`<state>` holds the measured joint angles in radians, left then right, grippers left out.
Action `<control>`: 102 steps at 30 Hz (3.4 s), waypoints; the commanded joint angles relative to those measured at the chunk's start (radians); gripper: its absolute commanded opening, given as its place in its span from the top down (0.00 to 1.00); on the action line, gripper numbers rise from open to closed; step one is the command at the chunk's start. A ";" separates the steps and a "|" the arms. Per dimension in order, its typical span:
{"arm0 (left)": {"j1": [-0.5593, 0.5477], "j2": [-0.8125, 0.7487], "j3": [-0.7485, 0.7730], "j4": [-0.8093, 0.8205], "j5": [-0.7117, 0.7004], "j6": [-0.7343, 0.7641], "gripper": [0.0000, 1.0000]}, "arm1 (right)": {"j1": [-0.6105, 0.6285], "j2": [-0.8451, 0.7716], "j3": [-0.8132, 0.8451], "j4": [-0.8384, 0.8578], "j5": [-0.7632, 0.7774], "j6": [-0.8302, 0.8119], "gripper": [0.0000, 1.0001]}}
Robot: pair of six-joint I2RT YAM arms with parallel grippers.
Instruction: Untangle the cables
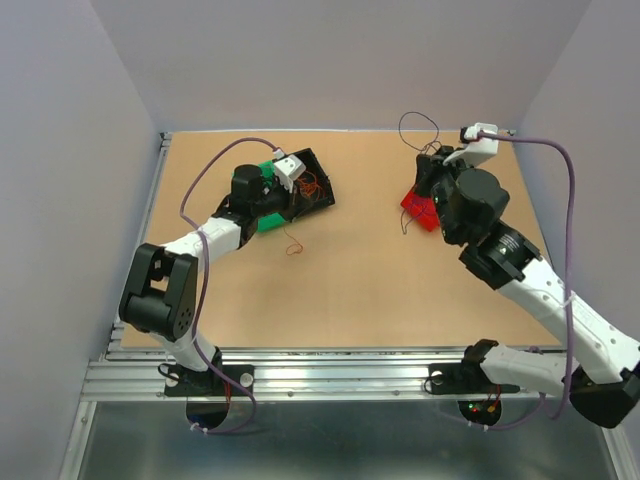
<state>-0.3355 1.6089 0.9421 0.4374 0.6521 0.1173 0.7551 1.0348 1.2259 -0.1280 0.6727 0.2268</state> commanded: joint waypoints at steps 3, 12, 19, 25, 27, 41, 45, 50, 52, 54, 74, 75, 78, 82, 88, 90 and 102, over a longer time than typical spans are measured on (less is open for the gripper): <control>-0.017 -0.090 -0.014 0.026 0.032 -0.007 1.00 | -0.307 0.103 -0.052 0.013 -0.155 0.111 0.99; -0.017 -0.158 -0.049 0.032 0.043 0.013 1.00 | -0.523 0.376 -0.040 0.011 -0.291 0.255 0.99; -0.017 -0.205 -0.075 0.035 0.060 0.025 1.00 | -0.571 0.493 -0.043 0.059 -0.245 0.321 1.00; -0.019 -0.227 -0.088 0.038 0.067 0.027 1.00 | -0.586 0.562 -0.063 0.062 -0.188 0.428 1.00; -0.019 -0.231 -0.091 0.040 0.067 0.027 1.00 | -0.596 0.608 -0.052 0.062 -0.186 0.445 0.99; -0.023 -0.230 -0.094 0.038 0.063 0.039 1.00 | -0.692 1.077 0.209 -0.080 -0.191 0.684 0.99; -0.030 -0.234 -0.097 0.040 0.060 0.045 1.00 | -0.692 1.117 0.231 -0.108 -0.153 0.700 1.00; -0.040 -0.228 -0.094 0.040 0.053 0.047 1.00 | -0.692 1.084 0.215 -0.110 -0.088 0.688 0.99; -0.040 -0.227 -0.094 0.038 0.047 0.050 1.00 | -0.692 1.067 0.211 -0.110 -0.076 0.660 0.99; -0.042 -0.230 -0.095 0.038 0.046 0.051 1.00 | -0.692 1.041 0.215 -0.111 -0.067 0.642 0.99; -0.050 -0.248 -0.100 0.024 0.027 0.062 1.00 | -0.691 0.851 0.170 -0.113 -0.035 0.526 0.38; -0.050 -0.248 -0.100 0.023 0.032 0.062 1.00 | -0.691 0.838 0.167 -0.113 -0.033 0.525 0.34; -0.050 -0.254 -0.101 0.020 0.032 0.068 1.00 | -0.691 0.812 0.156 -0.113 -0.044 0.507 0.26; -0.060 -0.256 -0.101 0.020 0.034 0.073 1.00 | -0.689 0.724 0.120 -0.111 -0.044 0.470 0.06; -0.071 -0.274 -0.109 0.015 0.020 0.082 1.00 | -0.691 0.598 0.003 -0.113 -0.044 0.445 0.05; -0.073 -0.280 -0.111 0.014 0.015 0.082 1.00 | -0.689 0.547 -0.032 -0.110 -0.064 0.447 0.06; -0.079 -0.285 -0.115 0.011 0.000 0.096 1.00 | -0.507 0.403 -0.273 -0.061 -0.007 0.465 0.06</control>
<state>-0.4068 1.3643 0.8394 0.4206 0.6506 0.1947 0.1841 1.4796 0.9966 -0.2386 0.6102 0.6796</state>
